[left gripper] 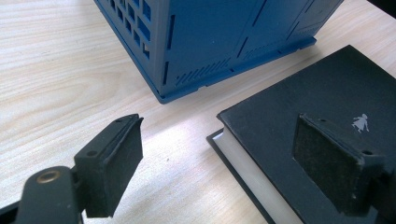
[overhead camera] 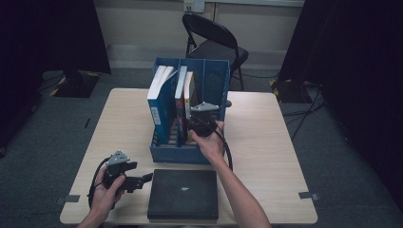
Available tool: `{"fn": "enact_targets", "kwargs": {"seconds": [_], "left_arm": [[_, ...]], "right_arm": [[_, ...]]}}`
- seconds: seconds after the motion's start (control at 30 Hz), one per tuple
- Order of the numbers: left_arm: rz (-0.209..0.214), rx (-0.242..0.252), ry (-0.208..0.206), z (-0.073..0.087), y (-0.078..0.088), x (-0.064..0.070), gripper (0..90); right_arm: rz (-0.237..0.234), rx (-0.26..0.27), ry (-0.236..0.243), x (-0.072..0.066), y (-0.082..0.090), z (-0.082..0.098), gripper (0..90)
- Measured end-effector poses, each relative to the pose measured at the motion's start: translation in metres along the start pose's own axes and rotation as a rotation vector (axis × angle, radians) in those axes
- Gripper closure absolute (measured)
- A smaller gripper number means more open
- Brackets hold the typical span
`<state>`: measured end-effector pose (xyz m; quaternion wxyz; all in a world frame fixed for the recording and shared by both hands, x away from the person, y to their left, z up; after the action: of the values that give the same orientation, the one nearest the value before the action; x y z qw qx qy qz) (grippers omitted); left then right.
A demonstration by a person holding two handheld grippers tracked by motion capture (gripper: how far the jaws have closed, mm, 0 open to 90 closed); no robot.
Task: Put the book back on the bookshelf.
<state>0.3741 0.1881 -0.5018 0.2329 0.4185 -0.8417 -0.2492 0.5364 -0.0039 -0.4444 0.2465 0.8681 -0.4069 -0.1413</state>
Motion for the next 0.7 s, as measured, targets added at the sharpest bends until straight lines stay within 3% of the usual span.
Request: {"fn": "enact_targets", "kwargs": {"seconds": [0.23, 0.33, 0.7], "left_arm": [[0.003, -0.001, -0.001, 0.0, 0.0, 0.0, 15.9], [0.006, -0.002, 0.001, 0.0, 0.0, 0.0, 16.0], [0.013, -0.009, -0.005, 0.001, -0.001, 0.002, 16.0]], "right_arm": [[-0.012, 0.013, -0.017, 0.0, -0.001, 0.0, 68.7], [-0.016, 0.022, -0.02, 0.0, 0.001, 0.001, 63.4], [-0.076, 0.053, -0.029, -0.005, 0.024, 0.004, 52.5]]}}
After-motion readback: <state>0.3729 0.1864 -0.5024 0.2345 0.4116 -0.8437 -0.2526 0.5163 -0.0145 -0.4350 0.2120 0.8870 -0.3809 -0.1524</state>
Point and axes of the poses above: each handheld gripper's, and its own axes: y roughly backward along the jaws, z roughly out of its underside, x roughly to its right, the point moved 8 cm from there along -y, roughly forward along the jaws, and after that the axes turned 4 degrees about -z, right-handed, at the moved point
